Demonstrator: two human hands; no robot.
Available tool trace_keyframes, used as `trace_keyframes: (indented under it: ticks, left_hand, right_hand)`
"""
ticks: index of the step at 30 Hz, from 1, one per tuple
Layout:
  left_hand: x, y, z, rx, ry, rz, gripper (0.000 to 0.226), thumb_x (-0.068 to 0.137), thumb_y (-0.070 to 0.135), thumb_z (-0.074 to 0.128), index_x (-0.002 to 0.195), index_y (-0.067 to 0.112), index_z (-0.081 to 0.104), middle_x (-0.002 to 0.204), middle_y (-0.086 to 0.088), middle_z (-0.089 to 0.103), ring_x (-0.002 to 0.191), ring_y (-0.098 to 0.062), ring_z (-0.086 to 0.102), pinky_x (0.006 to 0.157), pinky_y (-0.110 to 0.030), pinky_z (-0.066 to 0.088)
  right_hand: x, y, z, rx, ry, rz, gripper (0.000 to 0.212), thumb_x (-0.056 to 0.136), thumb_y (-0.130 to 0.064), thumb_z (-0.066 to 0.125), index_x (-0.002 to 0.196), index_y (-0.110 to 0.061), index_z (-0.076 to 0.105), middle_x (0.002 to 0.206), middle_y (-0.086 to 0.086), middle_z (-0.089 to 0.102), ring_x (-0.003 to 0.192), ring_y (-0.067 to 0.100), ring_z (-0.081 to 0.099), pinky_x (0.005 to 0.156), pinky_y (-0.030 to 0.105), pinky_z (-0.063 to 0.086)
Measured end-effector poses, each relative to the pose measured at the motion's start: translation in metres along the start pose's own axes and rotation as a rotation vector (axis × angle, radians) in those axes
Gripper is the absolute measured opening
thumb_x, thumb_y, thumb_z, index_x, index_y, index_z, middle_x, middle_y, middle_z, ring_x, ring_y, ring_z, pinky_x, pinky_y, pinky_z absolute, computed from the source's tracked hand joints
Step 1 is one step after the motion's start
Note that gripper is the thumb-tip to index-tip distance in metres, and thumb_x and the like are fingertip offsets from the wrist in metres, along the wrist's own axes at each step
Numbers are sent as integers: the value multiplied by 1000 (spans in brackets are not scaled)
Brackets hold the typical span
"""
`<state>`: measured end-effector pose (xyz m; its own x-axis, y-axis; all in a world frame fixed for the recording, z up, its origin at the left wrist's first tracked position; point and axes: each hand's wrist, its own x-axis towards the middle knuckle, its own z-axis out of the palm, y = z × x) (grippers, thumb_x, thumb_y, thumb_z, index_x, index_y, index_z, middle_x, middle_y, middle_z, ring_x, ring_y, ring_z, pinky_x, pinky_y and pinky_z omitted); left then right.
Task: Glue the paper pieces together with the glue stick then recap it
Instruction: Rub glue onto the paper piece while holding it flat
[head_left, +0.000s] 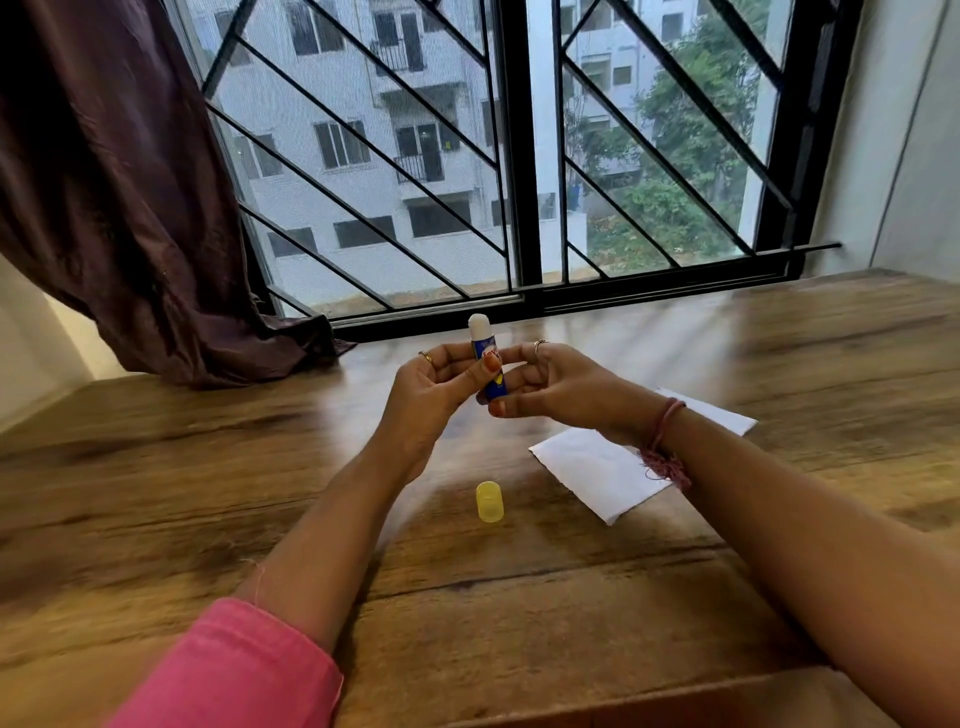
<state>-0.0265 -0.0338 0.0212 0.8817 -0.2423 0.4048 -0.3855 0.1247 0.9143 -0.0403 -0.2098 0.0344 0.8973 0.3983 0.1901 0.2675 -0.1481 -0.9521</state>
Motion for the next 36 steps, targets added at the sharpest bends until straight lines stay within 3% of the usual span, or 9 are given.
trace_keyframes:
  ticks: [5, 9, 11, 14, 16, 19, 24, 36]
  left_hand:
    - [-1, -1, 0, 10, -5, 7, 27, 72, 27, 74, 97, 17, 69, 88, -2, 74, 86, -19, 68, 76, -28, 55]
    - [0, -3, -2, 20, 9, -2, 30, 71, 28, 75, 98, 18, 69, 92, -4, 74, 91, -21, 68, 82, -32, 53]
    - [1, -4, -3, 33, 12, -4, 33, 71, 27, 74, 101, 15, 68, 97, -6, 73, 97, -22, 68, 87, -34, 52]
    - [1, -5, -3, 40, 11, -9, 34, 71, 27, 75, 102, 14, 68, 97, -6, 73, 98, -22, 67, 89, -35, 51]
    - [1, -5, -2, 37, 7, -14, 34, 71, 27, 75, 102, 14, 68, 96, -6, 73, 97, -21, 68, 87, -34, 51]
    - [1, -5, -1, 42, 5, -14, 39, 70, 29, 75, 104, 13, 67, 97, -7, 73, 98, -21, 67, 87, -33, 52]
    - [1, -5, -2, 36, 1, -18, 39, 70, 29, 76, 104, 12, 67, 95, -5, 73, 95, -20, 68, 84, -31, 52]
    - [-1, -2, 0, 38, -2, -32, 40, 70, 28, 75, 105, 11, 68, 96, -9, 73, 96, -23, 68, 85, -32, 52]
  right_hand:
    - [-1, 1, -1, 3, -55, 11, 48, 84, 6, 63, 129, -3, 47, 108, 18, 68, 103, 23, 64, 99, 35, 49]
    - [-1, 1, 2, -28, -11, 6, 48, 80, -1, 70, 124, -7, 52, 110, 17, 70, 102, 25, 67, 97, 38, 50]
    - [-1, 2, 4, -106, 45, -14, 53, 73, -11, 79, 119, -11, 55, 106, 13, 70, 96, 24, 69, 90, 35, 54]
    - [0, 4, 7, -163, 140, -52, 46, 66, -17, 85, 103, -20, 57, 85, 1, 70, 73, 6, 67, 71, 23, 56]
    - [1, 5, 7, -141, 154, -64, 43, 66, -12, 84, 99, -18, 57, 79, 1, 71, 72, 9, 68, 77, 30, 57]
    - [1, 3, 4, -124, 119, -64, 43, 70, -3, 80, 107, -7, 59, 86, 10, 73, 83, 22, 70, 88, 40, 56]
    - [2, 3, -1, -40, 39, -37, 44, 75, 6, 72, 115, 0, 56, 89, 9, 72, 81, 15, 71, 83, 29, 57]
    - [1, 6, -4, 23, -39, -38, 47, 78, 6, 70, 119, -10, 53, 93, 8, 73, 86, 15, 70, 89, 32, 55]
